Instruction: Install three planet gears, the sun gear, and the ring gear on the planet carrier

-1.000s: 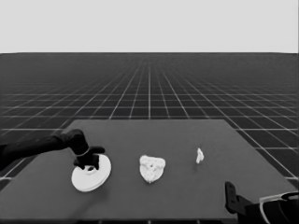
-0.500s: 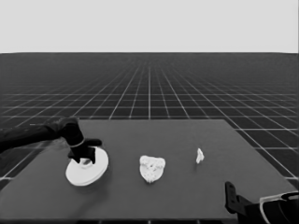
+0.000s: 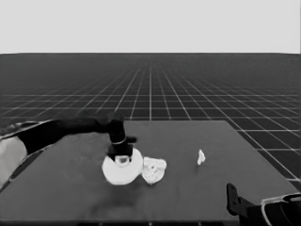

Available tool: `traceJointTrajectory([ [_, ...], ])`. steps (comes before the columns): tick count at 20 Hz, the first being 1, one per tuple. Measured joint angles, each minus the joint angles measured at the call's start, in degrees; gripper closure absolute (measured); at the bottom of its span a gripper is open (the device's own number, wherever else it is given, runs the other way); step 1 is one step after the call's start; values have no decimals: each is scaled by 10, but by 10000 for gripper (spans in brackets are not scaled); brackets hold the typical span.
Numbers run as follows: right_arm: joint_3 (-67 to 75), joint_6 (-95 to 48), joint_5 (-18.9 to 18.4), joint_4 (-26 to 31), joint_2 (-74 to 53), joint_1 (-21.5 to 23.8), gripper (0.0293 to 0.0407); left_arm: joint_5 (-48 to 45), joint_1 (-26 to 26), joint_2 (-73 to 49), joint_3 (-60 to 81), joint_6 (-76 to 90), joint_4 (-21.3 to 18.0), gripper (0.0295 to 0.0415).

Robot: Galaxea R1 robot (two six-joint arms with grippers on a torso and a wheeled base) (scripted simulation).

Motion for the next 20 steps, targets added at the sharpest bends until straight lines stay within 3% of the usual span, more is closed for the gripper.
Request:
traceJointTrajectory([
  [2,0,0,0,0,0,0,315,-1,5,170,-138,7,1,362],
  [4,0,0,0,0,0,0,315,-4,6,227,-216,33,1,362],
  [8,0,0,0,0,0,0,315,-6,7,253,-259,50,1,362],
  [12,0,0,0,0,0,0,315,-20,56,263,-290,69,47,362],
  [20,0,0,0,0,0,0,315,-23,61,265,-295,77,53,362],
])
